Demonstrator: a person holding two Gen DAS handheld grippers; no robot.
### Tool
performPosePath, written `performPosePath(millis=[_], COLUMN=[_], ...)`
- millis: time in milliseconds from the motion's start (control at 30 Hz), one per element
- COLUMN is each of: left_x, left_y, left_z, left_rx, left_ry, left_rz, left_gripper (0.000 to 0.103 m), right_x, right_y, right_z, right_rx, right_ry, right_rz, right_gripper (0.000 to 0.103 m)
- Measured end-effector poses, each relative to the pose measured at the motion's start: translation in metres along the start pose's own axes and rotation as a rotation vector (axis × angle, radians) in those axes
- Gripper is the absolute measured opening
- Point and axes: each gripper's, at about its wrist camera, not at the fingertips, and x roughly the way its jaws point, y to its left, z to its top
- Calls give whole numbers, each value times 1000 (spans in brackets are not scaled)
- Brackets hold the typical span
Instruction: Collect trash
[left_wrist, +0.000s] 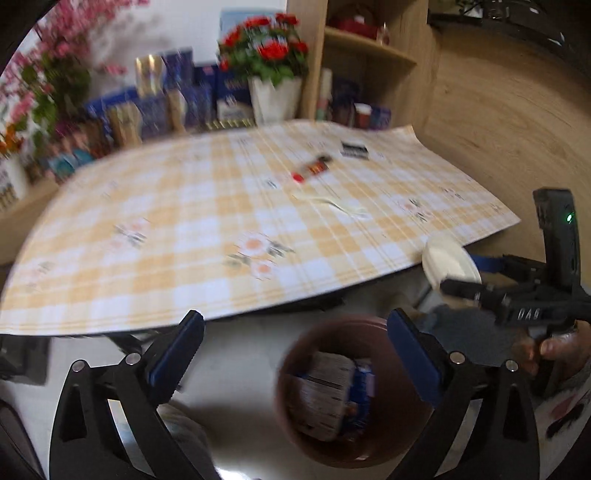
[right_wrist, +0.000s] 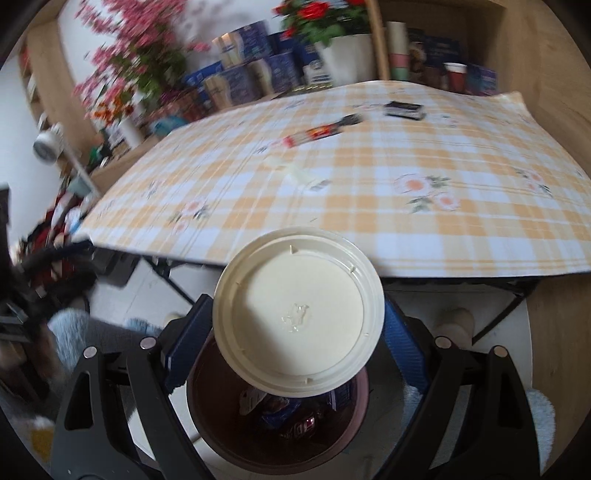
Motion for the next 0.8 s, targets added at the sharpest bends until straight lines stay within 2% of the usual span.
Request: performPosePath(millis=[100, 200, 300, 433, 800], left_x=[-12, -15, -11, -8, -13], left_y=[8, 18, 17, 23, 46], left_z=[-5, -16, -21, -23, -28], left_rx=[-17, -83, -80, -104, -214], left_ry=[-45, -71, -56, -49, -54], left_rz=[74, 102, 171, 162, 159], left_gripper=[97, 97, 97, 97, 97], right_x=[15, 26, 34, 44, 48], right_y=[15, 27, 33, 36, 39], right_z=[-10, -16, -21, -26, -32], right_rx=[-60, -121, -151, -173, -206], right_ry=[54, 94, 129, 182, 212], right_rz=[3, -3, -4, -9, -33], right_gripper=[87, 87, 88, 88, 88])
